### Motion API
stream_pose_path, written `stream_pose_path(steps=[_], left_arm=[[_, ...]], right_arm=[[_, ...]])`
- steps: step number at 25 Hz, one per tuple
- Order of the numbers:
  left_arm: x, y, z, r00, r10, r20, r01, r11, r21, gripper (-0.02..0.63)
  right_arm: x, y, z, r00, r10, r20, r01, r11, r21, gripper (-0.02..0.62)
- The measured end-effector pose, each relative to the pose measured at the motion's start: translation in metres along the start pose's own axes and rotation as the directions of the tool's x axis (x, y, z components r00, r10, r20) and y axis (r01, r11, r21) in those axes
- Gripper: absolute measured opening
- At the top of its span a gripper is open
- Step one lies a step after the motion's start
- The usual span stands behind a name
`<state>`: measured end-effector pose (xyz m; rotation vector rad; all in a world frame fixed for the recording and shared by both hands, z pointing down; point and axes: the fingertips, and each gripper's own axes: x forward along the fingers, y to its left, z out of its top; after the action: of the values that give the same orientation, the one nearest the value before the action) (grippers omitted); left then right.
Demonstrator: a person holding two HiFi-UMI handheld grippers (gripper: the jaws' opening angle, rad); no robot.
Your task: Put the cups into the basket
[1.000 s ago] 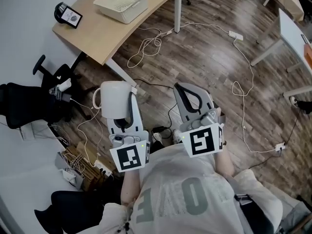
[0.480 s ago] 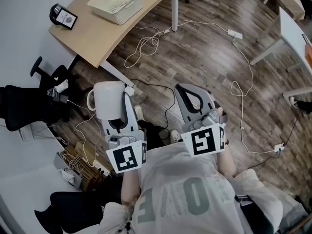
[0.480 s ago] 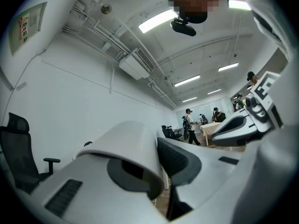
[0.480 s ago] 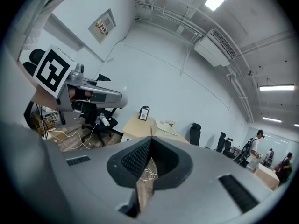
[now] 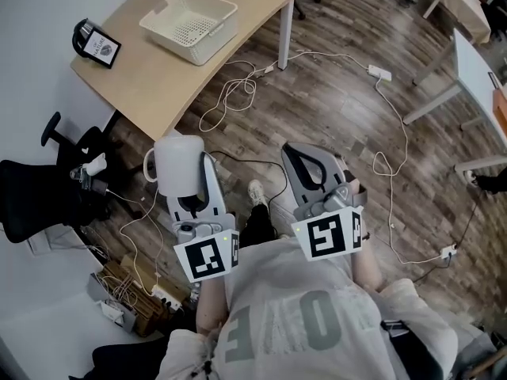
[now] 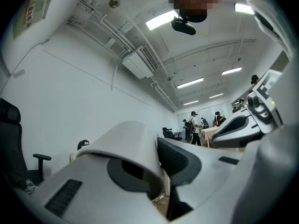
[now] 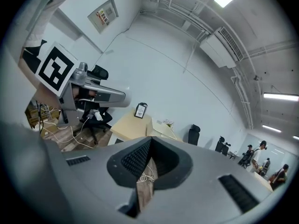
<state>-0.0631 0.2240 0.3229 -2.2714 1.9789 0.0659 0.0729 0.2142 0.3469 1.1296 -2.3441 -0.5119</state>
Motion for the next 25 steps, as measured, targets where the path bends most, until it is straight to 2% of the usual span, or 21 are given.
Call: stream_pose_path(steps=[8, 16, 21, 25], left_arm=[[0.078, 0.062, -0.009, 1.000, 0.004, 0.007, -0.003, 0.999, -0.041, 0.071], [0.136, 0.117, -0.010, 0.998, 0.032, 0.047, -0.031, 0.999, -0.025, 0.071], [0.154, 0.137, -0.012, 0.998, 0.061, 0.036, -0.060, 0.998, -0.021, 0.071], [0.175, 0.139, -0.018, 0.996, 0.088, 0.001, -0.088, 0.996, -0.034, 0.071]], right_arm=[[0.097, -0.024, 0.032, 1.000, 0.011, -0.013, -0.012, 0.999, -0.047, -0.003], [0.176, -0.039, 0.056, 1.000, 0.021, 0.002, -0.021, 0.995, -0.094, -0.003], [0.205, -0.049, 0.058, 0.999, 0.040, -0.005, -0.040, 0.995, -0.087, -0.003], [0.232, -0.057, 0.055, 0.996, 0.087, 0.007, -0.086, 0.994, -0.074, -0.003]])
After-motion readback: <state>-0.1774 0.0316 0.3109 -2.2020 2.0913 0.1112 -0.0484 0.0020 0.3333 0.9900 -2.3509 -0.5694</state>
